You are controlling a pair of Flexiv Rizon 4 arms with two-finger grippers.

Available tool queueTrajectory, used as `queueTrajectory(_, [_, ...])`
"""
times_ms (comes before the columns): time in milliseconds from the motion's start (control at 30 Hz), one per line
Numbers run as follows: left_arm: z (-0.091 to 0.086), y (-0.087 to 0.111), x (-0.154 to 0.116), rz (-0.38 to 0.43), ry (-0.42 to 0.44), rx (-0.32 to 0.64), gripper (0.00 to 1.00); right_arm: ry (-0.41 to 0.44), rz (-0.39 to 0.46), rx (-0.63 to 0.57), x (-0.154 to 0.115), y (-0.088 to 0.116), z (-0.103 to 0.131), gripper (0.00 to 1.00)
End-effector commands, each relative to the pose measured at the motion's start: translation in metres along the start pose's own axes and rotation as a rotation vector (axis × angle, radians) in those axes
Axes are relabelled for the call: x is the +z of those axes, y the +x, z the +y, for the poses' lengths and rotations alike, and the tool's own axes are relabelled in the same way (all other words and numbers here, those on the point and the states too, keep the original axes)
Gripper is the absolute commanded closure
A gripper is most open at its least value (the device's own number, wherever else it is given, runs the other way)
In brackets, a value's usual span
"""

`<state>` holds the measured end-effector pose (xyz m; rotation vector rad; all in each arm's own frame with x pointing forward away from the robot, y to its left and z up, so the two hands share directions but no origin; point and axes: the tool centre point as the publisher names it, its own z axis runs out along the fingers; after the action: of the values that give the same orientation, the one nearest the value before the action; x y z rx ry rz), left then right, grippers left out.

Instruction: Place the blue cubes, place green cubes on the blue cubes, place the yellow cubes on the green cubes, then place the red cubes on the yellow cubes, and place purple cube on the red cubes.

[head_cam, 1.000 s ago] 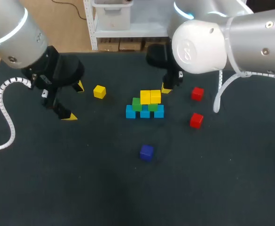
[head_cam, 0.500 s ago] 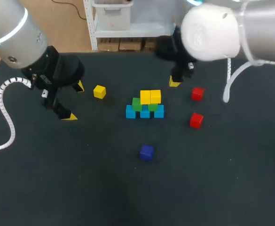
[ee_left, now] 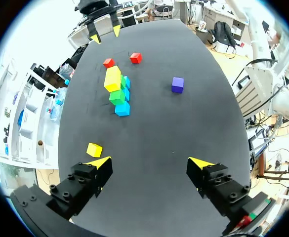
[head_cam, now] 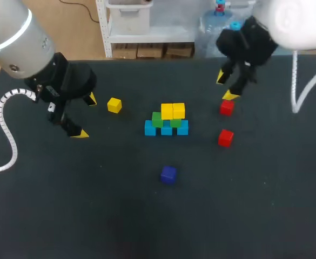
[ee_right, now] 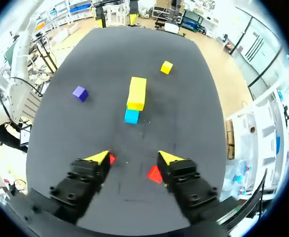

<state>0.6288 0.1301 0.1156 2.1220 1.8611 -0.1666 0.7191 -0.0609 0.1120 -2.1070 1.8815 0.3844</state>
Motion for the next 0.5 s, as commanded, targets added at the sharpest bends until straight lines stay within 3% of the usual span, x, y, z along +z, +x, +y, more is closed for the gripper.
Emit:
queueTrajectory(33, [0.000,0.001,0.000,-0.003,0.000,0.003,0.00,0.082,-0.054,0.005,-0.013,0.016,0.022,0.00])
queueTrajectory(500, [0.000,0.001,0.000,-0.003,0.000,0.003,0.00,0.145,-0.175,0.144,-0.019,0.050,0.043,0.00])
